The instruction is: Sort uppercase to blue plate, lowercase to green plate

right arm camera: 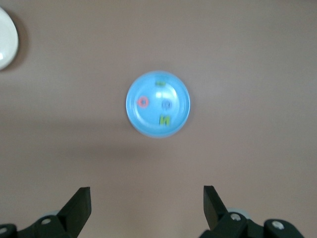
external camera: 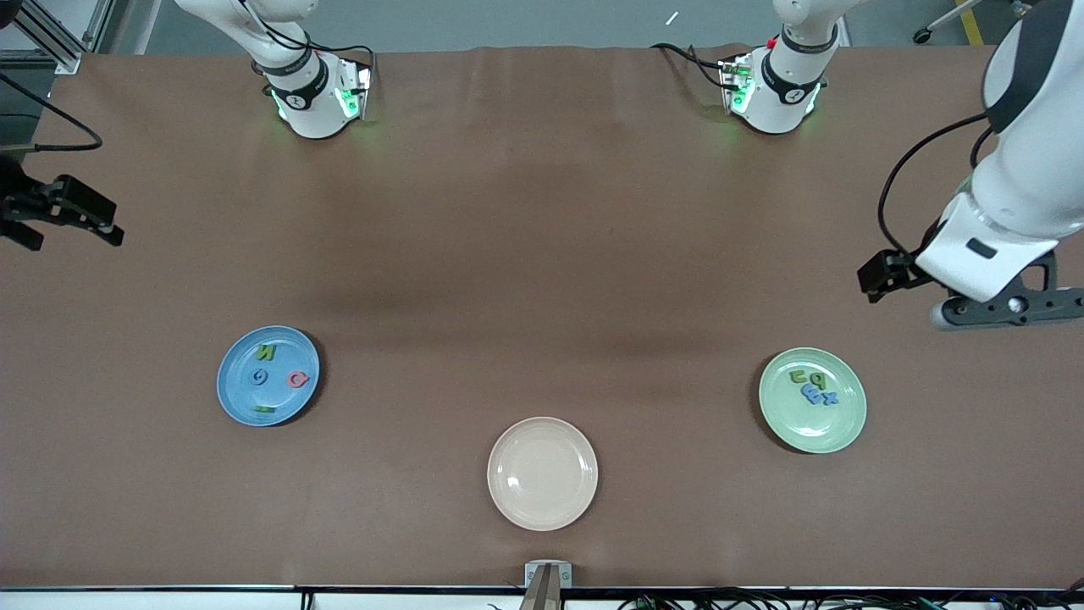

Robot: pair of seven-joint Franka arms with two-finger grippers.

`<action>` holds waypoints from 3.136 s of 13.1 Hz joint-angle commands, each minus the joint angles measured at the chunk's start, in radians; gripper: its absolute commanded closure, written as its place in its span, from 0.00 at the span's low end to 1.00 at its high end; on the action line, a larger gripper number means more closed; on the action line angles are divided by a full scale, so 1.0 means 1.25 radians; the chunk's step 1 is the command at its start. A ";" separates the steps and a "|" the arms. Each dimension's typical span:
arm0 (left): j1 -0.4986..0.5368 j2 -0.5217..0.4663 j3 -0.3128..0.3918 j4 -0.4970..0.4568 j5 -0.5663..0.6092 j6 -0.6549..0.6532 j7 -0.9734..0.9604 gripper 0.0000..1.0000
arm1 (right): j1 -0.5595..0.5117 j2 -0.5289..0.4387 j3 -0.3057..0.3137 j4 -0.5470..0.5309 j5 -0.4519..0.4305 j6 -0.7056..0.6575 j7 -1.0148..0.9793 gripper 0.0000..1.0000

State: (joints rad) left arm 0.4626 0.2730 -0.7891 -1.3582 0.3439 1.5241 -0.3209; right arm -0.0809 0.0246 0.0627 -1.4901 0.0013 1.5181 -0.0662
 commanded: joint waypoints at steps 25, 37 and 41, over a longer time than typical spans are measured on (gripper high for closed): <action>-0.344 -0.265 0.509 -0.132 -0.258 -0.057 0.176 0.00 | -0.003 -0.004 0.012 0.003 -0.001 0.024 0.102 0.00; -0.343 -0.265 0.509 -0.128 -0.275 -0.063 0.176 0.00 | 0.001 -0.005 0.012 0.005 0.001 0.003 0.093 0.00; -0.347 -0.248 0.507 -0.115 -0.262 -0.065 0.178 0.00 | 0.001 -0.005 0.012 0.005 0.000 0.019 0.092 0.00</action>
State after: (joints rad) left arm 0.0318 -0.0349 -0.1527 -1.4996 0.0044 1.4368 -0.1000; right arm -0.0804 0.0260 0.0754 -1.4859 0.0029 1.5363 0.0480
